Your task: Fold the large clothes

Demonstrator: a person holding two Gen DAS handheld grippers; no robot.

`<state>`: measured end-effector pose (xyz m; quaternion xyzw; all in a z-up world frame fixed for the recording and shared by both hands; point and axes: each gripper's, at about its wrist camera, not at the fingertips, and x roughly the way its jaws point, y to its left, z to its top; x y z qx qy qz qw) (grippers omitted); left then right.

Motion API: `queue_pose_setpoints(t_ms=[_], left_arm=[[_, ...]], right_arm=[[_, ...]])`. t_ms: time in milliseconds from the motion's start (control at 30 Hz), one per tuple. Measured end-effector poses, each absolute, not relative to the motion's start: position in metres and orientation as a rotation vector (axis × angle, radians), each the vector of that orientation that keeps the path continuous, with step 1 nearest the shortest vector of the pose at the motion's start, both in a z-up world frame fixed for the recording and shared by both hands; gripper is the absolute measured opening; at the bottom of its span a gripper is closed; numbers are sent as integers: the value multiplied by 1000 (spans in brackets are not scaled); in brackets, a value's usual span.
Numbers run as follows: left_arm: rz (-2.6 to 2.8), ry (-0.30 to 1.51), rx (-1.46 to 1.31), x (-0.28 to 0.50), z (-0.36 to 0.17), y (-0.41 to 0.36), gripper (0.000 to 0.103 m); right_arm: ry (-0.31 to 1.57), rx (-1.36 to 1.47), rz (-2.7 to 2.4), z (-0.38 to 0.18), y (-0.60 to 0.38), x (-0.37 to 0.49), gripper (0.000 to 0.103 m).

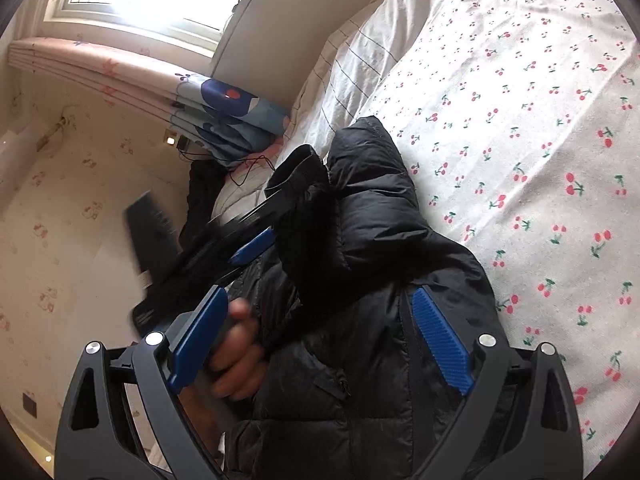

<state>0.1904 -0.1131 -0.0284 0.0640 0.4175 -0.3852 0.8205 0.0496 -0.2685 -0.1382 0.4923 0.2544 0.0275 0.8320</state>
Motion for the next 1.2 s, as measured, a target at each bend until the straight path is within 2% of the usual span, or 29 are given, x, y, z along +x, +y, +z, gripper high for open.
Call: queue_pose_setpoints(t_ms=[133,233,367,433,467,500,533,567,600,667,700,733,767,800,867,967,1033,1133,1200], left_arm=[[-718,812,120,184,10,-13,89],[-545,810,49,196,14,89,95],[-312,950,-152,234,-30,217,95],[-264,1010,-247,246,-54,251,95],[-254,1026,-256,251,-63,257,95],[-245,1035,-250,254,-67,258,95],[-234,1051,-248,260,-74,256,95],[-214,1085,-263,269,-84,254,95],[-204,1103,-277,272,-90,252,95],[-218,1164,-346,283,-112,240,95],[-247,1195,-369,288,-120,232,90],[-275,1208,-384,290,-122,225,80],[-301,1207,-395,291,-121,218,54],[-319,1192,-373,292,-116,209,40],[-362,1051,-213,284,-77,180,21],[-483,746,-60,250,-2,152,16],[-514,579,31,228,37,141,16],[-465,596,57,248,51,139,15],[-391,736,84,284,26,138,20]], right_arm=[[536,936,54,-118,-269,85,90],[636,796,4,-110,-266,137,90],[797,664,-93,-121,-262,196,90],[835,598,-120,-124,-256,210,85],[858,569,-121,-126,-252,216,74],[880,539,-121,-128,-247,222,59],[902,492,-124,-130,-241,228,50],[907,460,-119,-130,-236,231,34],[911,426,-111,-130,-230,234,26],[896,387,-98,-127,-224,237,23],[884,378,-96,-125,-223,237,23],[865,370,-96,-123,-221,233,23],[842,366,-97,-120,-223,230,22],[813,362,-96,-116,-222,226,22],[710,323,-111,-102,-221,209,22],[513,293,-149,-76,-219,171,22],[419,312,-210,-70,-223,148,22],[495,353,-250,-93,-235,160,22],[635,338,-255,-125,-238,185,22]])
